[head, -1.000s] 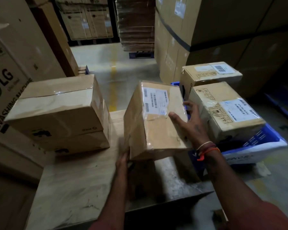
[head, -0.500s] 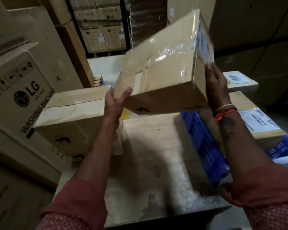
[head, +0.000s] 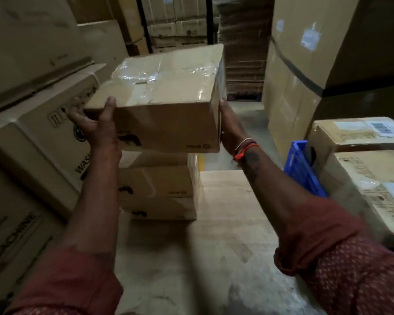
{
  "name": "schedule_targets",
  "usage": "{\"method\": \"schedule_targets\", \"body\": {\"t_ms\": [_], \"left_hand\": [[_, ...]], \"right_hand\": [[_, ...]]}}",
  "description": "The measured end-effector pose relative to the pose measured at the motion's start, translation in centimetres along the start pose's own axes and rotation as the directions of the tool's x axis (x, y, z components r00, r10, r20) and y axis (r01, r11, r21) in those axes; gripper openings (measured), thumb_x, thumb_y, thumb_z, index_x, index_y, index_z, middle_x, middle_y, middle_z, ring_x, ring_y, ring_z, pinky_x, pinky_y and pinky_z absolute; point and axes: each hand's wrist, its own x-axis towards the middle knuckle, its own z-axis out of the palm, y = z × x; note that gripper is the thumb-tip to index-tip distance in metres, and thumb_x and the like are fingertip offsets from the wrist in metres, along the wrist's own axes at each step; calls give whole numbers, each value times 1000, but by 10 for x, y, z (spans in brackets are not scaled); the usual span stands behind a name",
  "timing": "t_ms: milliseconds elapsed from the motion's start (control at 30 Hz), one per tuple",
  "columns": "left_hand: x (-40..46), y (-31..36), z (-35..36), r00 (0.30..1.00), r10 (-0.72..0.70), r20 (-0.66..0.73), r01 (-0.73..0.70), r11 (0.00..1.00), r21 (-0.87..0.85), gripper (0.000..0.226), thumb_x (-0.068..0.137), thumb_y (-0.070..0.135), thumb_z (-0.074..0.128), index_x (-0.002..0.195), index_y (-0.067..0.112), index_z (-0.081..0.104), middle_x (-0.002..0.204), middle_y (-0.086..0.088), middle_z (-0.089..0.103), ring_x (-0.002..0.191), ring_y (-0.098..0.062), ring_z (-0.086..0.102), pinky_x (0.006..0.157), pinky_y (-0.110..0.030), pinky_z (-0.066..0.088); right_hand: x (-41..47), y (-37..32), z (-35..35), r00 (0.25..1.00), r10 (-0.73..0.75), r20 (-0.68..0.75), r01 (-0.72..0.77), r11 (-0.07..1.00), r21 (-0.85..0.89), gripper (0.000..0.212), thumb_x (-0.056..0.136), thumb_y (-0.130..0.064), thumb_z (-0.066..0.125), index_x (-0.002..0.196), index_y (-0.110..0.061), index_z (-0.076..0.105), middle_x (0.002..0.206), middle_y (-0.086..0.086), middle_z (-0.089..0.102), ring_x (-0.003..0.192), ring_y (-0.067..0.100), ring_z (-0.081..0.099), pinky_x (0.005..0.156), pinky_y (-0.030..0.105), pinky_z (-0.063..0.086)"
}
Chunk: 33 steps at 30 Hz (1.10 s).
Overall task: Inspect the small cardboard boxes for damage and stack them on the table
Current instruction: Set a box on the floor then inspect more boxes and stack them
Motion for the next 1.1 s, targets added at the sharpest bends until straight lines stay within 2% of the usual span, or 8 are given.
{"method": "schedule_targets", "body": {"t_ms": [100, 267, 367, 433, 533, 833, 1033, 1100], "left_hand": [[23, -1, -29, 999, 50, -11, -49, 996, 78, 85, 72, 30, 86, 137, 10, 35, 141, -7, 50, 124, -21, 57, 98, -38, 57], [47, -11, -60, 991, 134, -6, -131, 973, 190, 83, 79, 25, 83, 141, 8, 30, 148, -10, 38, 128, -17, 49, 91, -12, 51], [48, -21, -70, 988, 152, 3, -148, 960, 239, 81, 78, 28, 83, 138, 14, 31, 148, -12, 39, 130, -22, 50, 90, -17, 55], [46, -30, -72, 989, 148, 10, -146, 956, 254, 77, 80, 27, 83, 136, 15, 32, 145, -12, 40, 126, -21, 53, 88, -20, 57], [47, -35, -71, 989, 148, 12, -145, 941, 305, 73, 83, 30, 81, 134, 15, 32, 140, -6, 41, 120, -16, 54, 86, -21, 59], [52, -47, -81, 994, 42, 102, -78, 923, 378, 92, 80, 61, 73, 145, 27, 18, 153, -9, 32, 129, -19, 49, 95, -30, 56], [6, -97, -120, 980, -194, 54, 159, 908, 387, 81, 101, 55, 48, 159, 26, -1, 164, -11, 21, 139, -26, 39, 104, -32, 37], [-23, -119, -135, 962, -274, -15, 257, 882, 395, 78, 102, 57, 44, 159, 27, 1, 166, -13, 17, 143, -30, 37, 103, -34, 38]], "right_hand": [[53, 58, 28, 992, 23, 123, -21, 1000, -16, 108, 71, -99, 46, 154, -30, 42, 162, 1, 40, 149, 22, 38, 122, 52, 30], [50, 76, 74, 986, 75, 147, -72, 997, -32, 96, 78, -97, 37, 150, -35, 49, 153, 2, 53, 142, 23, 49, 118, 52, 37], [15, 53, 96, 992, 111, 67, -107, 993, -52, 81, 98, -76, 30, 138, -13, 61, 111, 7, 76, 103, 22, 72, 86, 37, 59], [15, 58, 99, 991, 109, 83, -109, 994, -5, 74, 106, -62, 26, 137, -4, 58, 88, 2, 75, 80, 15, 72, 63, 25, 57], [16, 59, 99, 991, 113, 71, -114, 993, 10, 67, 110, -52, 23, 132, -1, 60, 73, -2, 73, 66, 11, 69, 53, 21, 53], [-6, 48, 101, 986, 125, 110, -118, 991, -63, 76, 106, -63, 14, 139, -12, 60, 117, 7, 72, 90, 7, 68, 73, 23, 51], [-58, 73, 82, 991, 131, -15, -131, 990, -52, 69, 105, -65, 18, 162, -26, 24, 162, -4, 31, 149, 16, 30, 123, 43, 24], [-79, 95, 68, 988, 139, -74, -145, 987, -77, 76, 97, -74, 25, 161, -33, 25, 169, -1, 24, 154, 20, 24, 124, 51, 24]]}}
